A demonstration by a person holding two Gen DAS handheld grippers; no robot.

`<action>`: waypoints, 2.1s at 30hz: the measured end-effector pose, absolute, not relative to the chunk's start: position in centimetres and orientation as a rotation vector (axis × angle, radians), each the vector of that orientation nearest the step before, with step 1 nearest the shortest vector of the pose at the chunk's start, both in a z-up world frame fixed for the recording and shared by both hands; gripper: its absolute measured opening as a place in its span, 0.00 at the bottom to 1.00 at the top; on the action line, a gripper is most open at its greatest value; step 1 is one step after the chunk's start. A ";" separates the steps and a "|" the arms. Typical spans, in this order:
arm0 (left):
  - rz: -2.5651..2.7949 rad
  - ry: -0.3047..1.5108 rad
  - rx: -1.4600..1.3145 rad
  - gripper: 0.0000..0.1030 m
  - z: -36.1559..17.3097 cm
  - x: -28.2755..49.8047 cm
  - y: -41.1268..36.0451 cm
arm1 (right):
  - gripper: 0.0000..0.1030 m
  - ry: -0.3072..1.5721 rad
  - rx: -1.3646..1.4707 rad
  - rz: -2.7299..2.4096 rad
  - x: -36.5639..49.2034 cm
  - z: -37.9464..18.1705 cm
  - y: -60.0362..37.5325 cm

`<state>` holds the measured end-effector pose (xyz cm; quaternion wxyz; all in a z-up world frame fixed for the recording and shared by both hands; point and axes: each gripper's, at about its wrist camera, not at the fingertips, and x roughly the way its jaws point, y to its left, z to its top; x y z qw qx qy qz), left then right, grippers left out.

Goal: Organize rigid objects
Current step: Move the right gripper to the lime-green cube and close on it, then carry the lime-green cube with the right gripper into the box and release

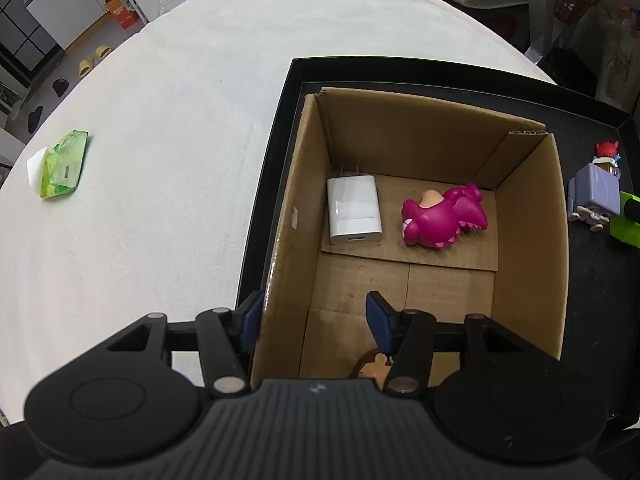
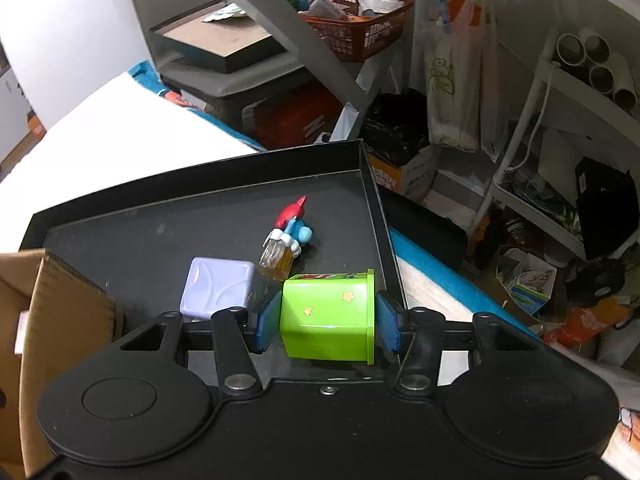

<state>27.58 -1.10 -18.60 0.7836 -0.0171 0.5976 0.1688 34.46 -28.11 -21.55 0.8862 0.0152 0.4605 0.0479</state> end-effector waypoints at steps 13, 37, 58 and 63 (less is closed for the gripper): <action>0.340 1.288 -0.079 0.52 -18.4 27.2 -0.5 | 0.47 0.940 0.100 0.137 32.5 -16.9 -27.8; 0.271 1.254 -0.197 0.52 -17.4 25.3 2.2 | 0.48 0.876 0.107 0.177 27.9 -11.7 -22.4; 0.240 1.235 -0.281 0.52 -17.8 23.9 4.7 | 0.48 0.867 0.031 0.243 26.5 -10.4 -16.6; 0.233 1.232 -0.299 0.52 -18.3 23.7 5.2 | 0.48 0.875 0.008 0.254 26.2 -10.5 -15.1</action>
